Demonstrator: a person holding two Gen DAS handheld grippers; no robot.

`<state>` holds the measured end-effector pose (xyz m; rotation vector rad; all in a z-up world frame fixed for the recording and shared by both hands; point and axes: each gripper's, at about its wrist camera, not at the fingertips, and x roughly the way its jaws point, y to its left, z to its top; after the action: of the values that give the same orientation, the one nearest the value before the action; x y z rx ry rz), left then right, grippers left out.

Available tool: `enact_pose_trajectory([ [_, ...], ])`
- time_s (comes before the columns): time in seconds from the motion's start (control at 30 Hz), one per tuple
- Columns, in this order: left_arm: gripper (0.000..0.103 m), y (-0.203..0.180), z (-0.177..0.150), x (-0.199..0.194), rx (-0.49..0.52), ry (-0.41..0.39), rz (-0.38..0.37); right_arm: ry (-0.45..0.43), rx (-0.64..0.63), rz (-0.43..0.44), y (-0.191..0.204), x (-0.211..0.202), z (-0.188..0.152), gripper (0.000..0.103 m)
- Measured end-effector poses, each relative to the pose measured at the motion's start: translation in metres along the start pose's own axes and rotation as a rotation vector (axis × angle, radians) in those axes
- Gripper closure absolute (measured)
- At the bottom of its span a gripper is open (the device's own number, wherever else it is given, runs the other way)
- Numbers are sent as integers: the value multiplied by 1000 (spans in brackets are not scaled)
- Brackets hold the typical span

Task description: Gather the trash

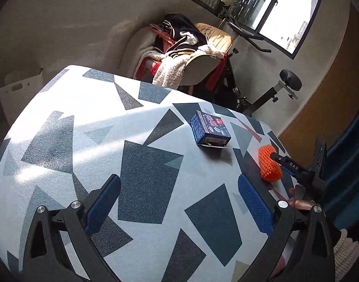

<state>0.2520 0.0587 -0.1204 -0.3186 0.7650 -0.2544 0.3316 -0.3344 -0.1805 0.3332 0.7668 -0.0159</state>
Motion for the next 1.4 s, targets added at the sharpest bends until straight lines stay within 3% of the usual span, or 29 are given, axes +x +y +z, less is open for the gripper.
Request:
enact_pose_trajectory([
  [0.03,6,-4,6,9,-4,5,-14,7,16,13,-3,4,-2,26],
  [0.1,6,-13,18,29,3,19,-39,51,16,14,-5,15,-4,52],
  [0.13,6,-20,25,41,23,31,-41,90,14,21,-5,21,-6,60],
  [0.2,6,-34,34,64,76,61,-29,74,27,49,-7,17,-5,73],
  [0.43,6,-74,59,141,229,120,34,-63,3,35,-5,-6,-11,76],
  [0.53,6,-88,67,172,277,150,47,-69,-20,58,0,-7,-14,76],
  [0.63,6,-98,73,197,271,175,79,-72,-50,58,4,-6,-13,76],
  [0.73,6,-112,78,214,278,168,111,-75,-6,63,-4,-7,-13,76],
  [0.87,6,-120,79,244,260,212,170,-78,37,89,-12,-7,-14,76],
  [0.97,6,-118,74,261,259,224,254,-73,51,106,-15,-6,-14,76],
  [1.0,6,-115,73,265,241,240,247,-71,54,110,-16,-5,-14,76],
  [1.03,6,-111,70,266,213,257,225,-68,55,114,-16,-5,-14,76],
  [1.1,27,-106,65,262,192,264,241,-69,54,118,-16,-5,-14,76],
  [1.3,27,-107,46,218,284,188,238,-81,71,113,-19,-6,-15,76],
  [1.4,27,-106,35,186,304,160,196,-87,61,114,-17,-8,-16,76],
])
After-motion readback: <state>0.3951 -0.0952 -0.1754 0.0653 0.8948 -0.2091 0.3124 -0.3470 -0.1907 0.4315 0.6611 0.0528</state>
